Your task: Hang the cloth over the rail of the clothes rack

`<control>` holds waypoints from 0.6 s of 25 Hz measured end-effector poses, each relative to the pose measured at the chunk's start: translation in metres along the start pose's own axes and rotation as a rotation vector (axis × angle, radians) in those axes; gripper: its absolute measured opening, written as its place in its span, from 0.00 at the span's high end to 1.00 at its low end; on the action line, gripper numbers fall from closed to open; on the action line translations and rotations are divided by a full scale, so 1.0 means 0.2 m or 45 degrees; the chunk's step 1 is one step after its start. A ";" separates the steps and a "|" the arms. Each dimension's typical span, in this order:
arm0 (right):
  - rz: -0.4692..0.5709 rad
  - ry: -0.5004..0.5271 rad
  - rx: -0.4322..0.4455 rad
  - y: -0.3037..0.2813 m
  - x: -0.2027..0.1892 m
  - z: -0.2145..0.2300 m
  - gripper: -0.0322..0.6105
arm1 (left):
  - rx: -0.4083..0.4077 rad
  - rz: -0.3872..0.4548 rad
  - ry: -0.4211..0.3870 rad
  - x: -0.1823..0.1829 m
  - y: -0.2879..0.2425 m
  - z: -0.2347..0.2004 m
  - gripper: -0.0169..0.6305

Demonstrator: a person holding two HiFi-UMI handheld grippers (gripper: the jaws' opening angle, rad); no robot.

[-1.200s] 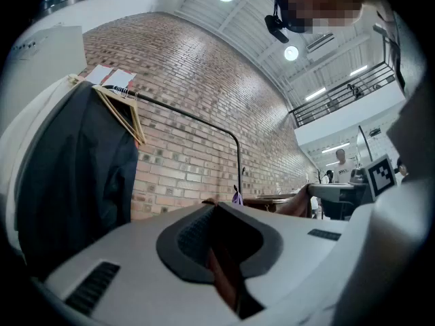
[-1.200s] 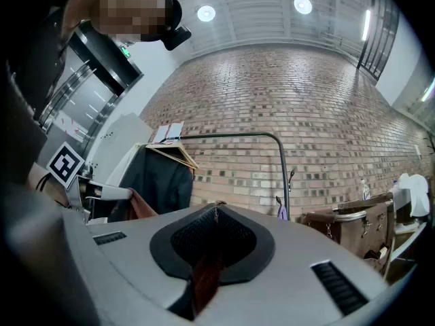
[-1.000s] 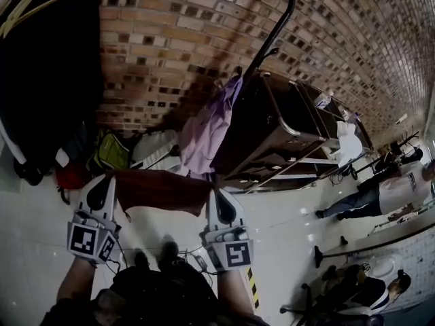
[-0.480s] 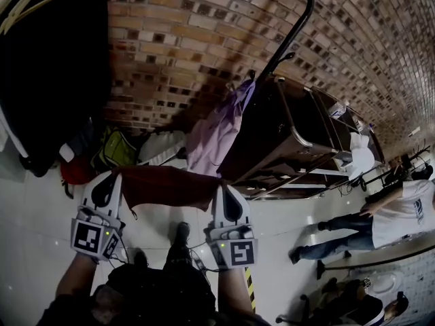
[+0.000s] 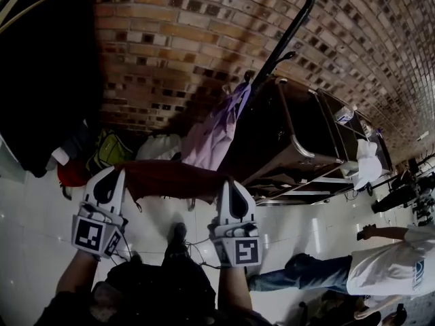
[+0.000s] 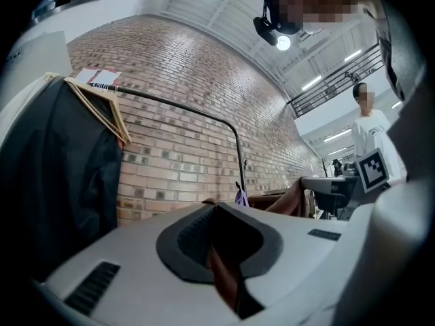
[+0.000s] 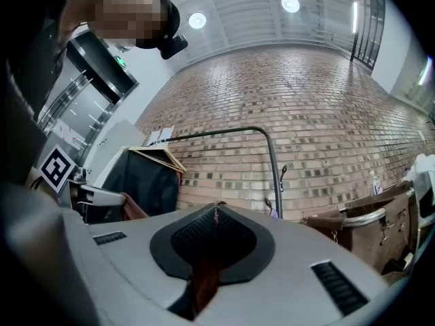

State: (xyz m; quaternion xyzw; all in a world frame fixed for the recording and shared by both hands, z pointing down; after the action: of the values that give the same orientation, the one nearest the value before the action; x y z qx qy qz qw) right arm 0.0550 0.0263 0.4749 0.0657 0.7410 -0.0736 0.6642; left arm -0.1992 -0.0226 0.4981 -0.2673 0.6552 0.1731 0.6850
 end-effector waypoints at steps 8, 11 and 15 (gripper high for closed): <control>0.073 -0.009 -0.014 -0.15 0.05 0.38 0.90 | -0.050 0.031 -0.017 0.13 -0.36 0.15 0.95; 0.090 0.035 0.045 -0.24 0.06 0.48 0.90 | -0.057 0.037 -0.019 0.17 -0.50 0.21 0.95; 0.097 0.074 0.116 -0.35 0.13 0.54 0.90 | -0.098 0.048 -0.008 0.25 -0.65 0.28 0.95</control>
State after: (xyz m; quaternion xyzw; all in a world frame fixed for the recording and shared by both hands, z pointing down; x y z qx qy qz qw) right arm 0.1446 -0.0629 0.4392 0.1262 0.7529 -0.0801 0.6409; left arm -0.0740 -0.0980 0.4659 -0.2805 0.6510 0.2117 0.6729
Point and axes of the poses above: the fingertips, and each gripper's own axes: y backward along the fingers, z to its right, x out of its top, the point moved 4 cm from there along y, backward along the fingers, and after that the axes turned 14 degrees about -z, right-handed, at the moved point
